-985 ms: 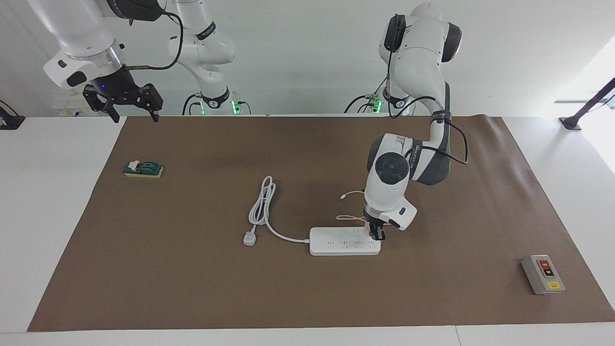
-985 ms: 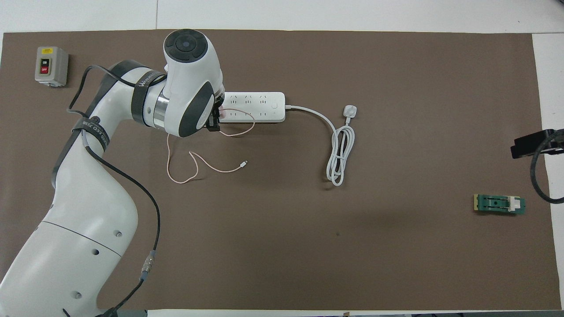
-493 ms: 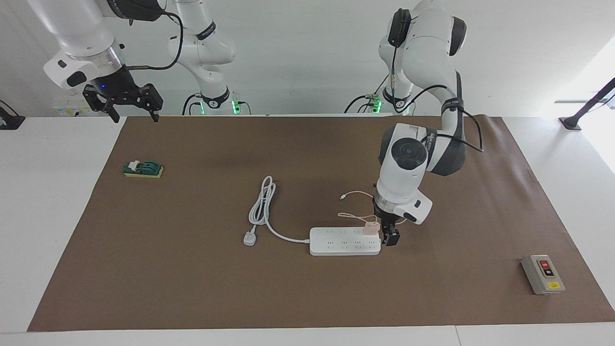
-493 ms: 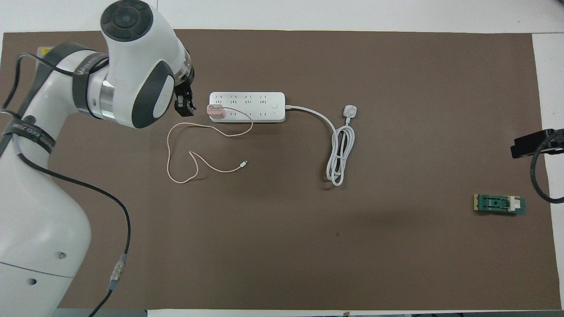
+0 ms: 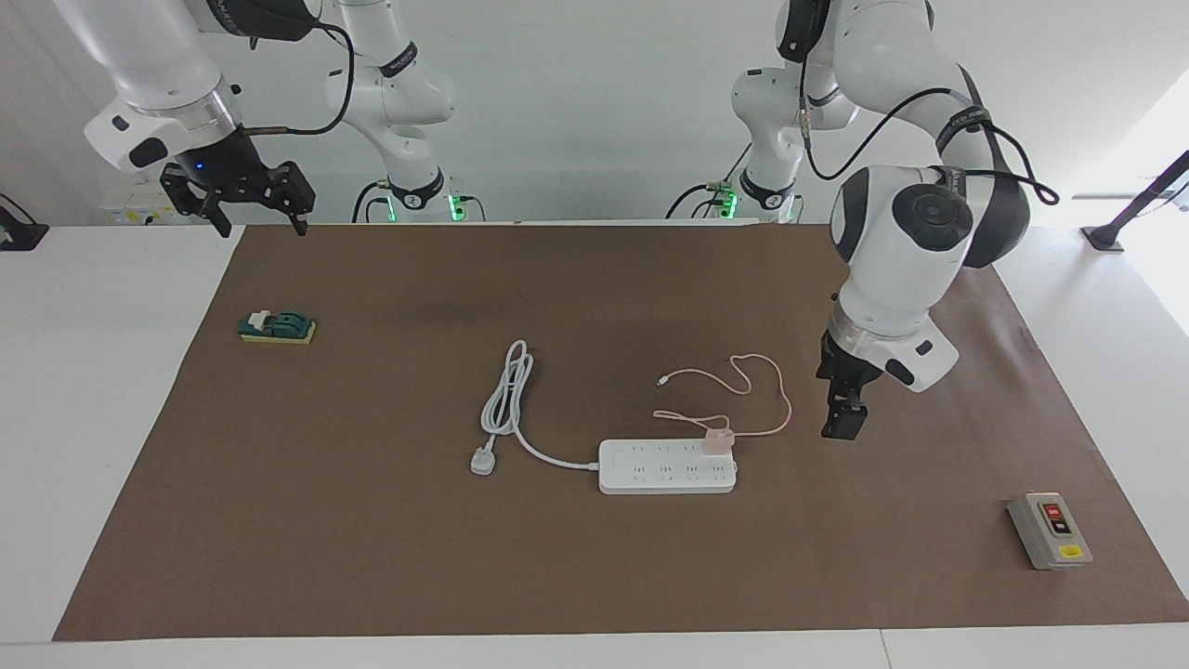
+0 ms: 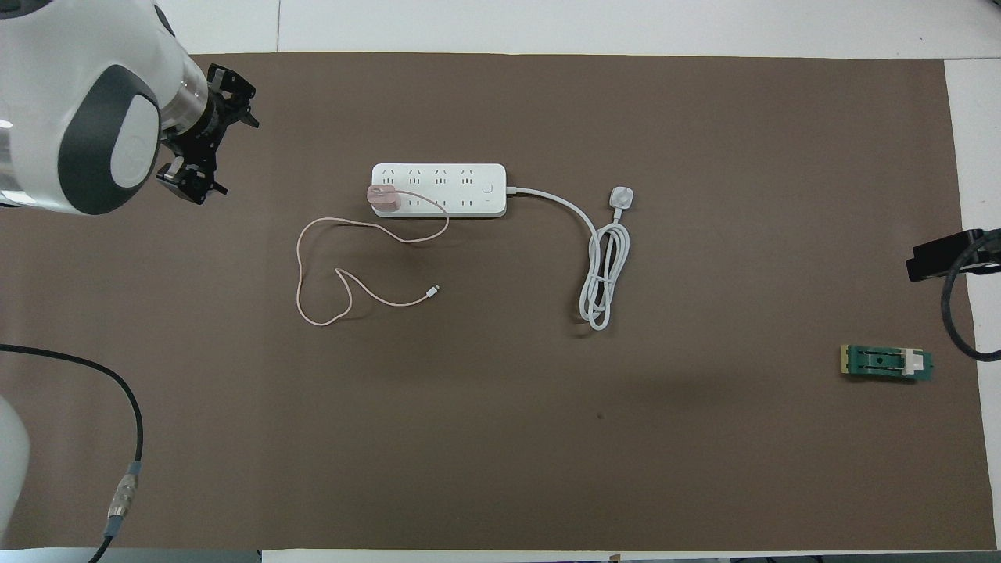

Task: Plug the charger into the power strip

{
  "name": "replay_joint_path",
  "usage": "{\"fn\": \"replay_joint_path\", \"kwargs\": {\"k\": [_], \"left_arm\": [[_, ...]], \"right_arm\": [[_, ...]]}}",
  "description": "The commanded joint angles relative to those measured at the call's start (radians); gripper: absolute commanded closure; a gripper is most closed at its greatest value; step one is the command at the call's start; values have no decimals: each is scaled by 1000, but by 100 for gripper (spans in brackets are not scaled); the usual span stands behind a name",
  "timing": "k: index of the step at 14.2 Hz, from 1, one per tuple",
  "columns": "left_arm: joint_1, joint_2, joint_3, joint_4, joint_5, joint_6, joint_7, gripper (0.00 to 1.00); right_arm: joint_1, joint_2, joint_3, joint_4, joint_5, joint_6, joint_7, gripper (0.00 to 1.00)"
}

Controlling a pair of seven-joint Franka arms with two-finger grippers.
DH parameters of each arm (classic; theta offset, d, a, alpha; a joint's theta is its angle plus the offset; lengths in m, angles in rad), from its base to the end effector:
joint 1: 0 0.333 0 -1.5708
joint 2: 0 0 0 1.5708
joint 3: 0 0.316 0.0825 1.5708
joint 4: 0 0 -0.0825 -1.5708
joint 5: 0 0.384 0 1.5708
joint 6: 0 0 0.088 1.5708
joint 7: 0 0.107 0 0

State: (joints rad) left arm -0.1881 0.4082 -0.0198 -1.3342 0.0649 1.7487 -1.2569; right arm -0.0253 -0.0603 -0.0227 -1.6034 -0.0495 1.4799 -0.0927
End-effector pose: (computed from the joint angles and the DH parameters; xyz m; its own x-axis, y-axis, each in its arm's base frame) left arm 0.6693 -0.1328 0.4997 0.5063 0.8606 0.0552 0.8622 -0.5065 -0.0115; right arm 0.5250 -0.0313 0.6343 0.9969 0.0403 -0.0672 0.0432 -0.9982 0.0420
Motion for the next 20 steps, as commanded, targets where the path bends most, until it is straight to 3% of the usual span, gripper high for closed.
{"fn": "replay_joint_path", "kwargs": {"k": [1, 4, 9, 11, 14, 20], "left_arm": [[82, -63, -12, -26, -10, -41, 337, 0], [171, -75, -15, -22, -52, -55, 633, 0], [173, -104, -12, -26, -59, -52, 1155, 0], [171, -135, -11, -71, -59, -44, 1166, 0], [173, -282, -11, -302, -60, 66, 1169, 0], [173, -446, -9, -519, -60, 46, 1206, 0]], "right_arm": [[-22, -24, 13, -23, 25, -6, -19, 0], [-22, -24, 13, -23, 25, -6, -19, 0], [-22, -24, 13, -23, 25, -4, -19, 0], [-28, -24, 13, -23, 25, -6, -19, 0], [-30, -24, 13, -23, 25, -6, -19, 0], [-30, -26, 13, -27, 25, -6, -21, 0]]}}
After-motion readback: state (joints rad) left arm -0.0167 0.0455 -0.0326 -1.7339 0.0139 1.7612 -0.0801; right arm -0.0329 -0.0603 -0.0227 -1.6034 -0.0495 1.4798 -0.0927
